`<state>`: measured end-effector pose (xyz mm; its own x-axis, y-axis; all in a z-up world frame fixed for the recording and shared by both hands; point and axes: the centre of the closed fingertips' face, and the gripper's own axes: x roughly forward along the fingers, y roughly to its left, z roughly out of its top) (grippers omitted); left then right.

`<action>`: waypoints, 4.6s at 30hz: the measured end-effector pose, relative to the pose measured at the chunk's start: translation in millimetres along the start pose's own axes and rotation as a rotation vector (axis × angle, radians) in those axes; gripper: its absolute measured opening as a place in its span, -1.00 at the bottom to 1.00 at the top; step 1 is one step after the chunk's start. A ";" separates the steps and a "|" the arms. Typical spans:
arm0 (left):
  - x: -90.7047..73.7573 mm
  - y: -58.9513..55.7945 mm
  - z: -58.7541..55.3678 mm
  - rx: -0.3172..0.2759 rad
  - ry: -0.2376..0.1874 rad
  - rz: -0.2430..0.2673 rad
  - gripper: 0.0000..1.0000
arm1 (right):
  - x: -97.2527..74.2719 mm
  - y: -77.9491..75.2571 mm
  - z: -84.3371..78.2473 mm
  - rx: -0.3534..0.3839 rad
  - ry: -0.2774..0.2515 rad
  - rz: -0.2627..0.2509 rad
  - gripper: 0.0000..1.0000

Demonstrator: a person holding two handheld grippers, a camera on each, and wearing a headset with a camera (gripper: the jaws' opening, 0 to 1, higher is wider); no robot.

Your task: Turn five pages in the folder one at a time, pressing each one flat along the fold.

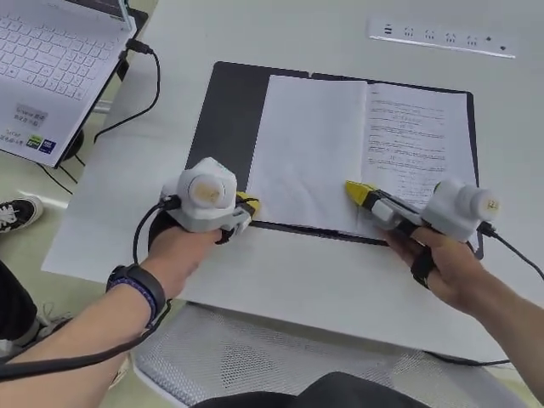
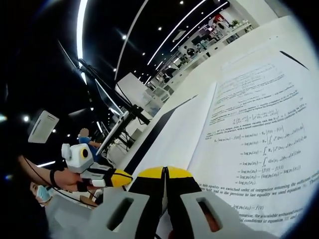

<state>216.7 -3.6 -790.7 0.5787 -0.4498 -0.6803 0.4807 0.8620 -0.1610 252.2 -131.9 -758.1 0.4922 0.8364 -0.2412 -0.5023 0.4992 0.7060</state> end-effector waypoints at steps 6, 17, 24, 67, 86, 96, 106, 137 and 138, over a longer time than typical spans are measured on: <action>-1.0 -2.3 -1.5 0.002 0.004 0.000 -1.00 | -6.8 5.4 -9.6 -0.003 0.014 0.015 -1.00; -0.9 -2.6 -1.9 0.017 0.009 -0.007 -1.00 | -18.0 12.6 -23.8 -0.017 0.043 0.027 -1.00; -1.1 -2.8 -1.7 0.023 0.010 -0.012 -1.00 | -23.3 16.1 -30.5 -0.022 0.054 0.031 -1.00; -16.7 -39.0 28.0 0.028 0.009 -0.111 -0.39 | -54.5 12.1 0.1 -0.142 0.038 -0.074 -0.41; -41.6 -42.7 39.4 0.117 -0.011 -0.105 -0.29 | -96.6 3.6 12.1 -0.208 0.039 -0.154 -0.08; -64.3 -32.8 59.0 0.143 -0.052 -0.078 -0.19 | -114.1 5.7 32.3 -0.279 0.023 -0.182 0.15; -87.4 -28.0 76.8 0.137 -0.106 -0.049 -0.06 | -132.6 9.2 49.2 -0.354 0.016 -0.217 0.25; -134.0 0.7 76.3 0.027 -0.172 0.072 0.30 | -189.1 15.9 54.1 -0.351 -0.047 -0.308 0.52; -133.7 0.8 76.9 0.025 -0.174 0.072 0.30 | -191.0 16.0 55.1 -0.352 -0.050 -0.312 0.52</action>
<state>190.4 39.2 -644.9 0.7162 -0.4225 -0.5554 0.4488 0.8883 -0.0970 189.3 -296.1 -664.0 0.6869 0.6270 -0.3675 -0.5318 0.7783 0.3339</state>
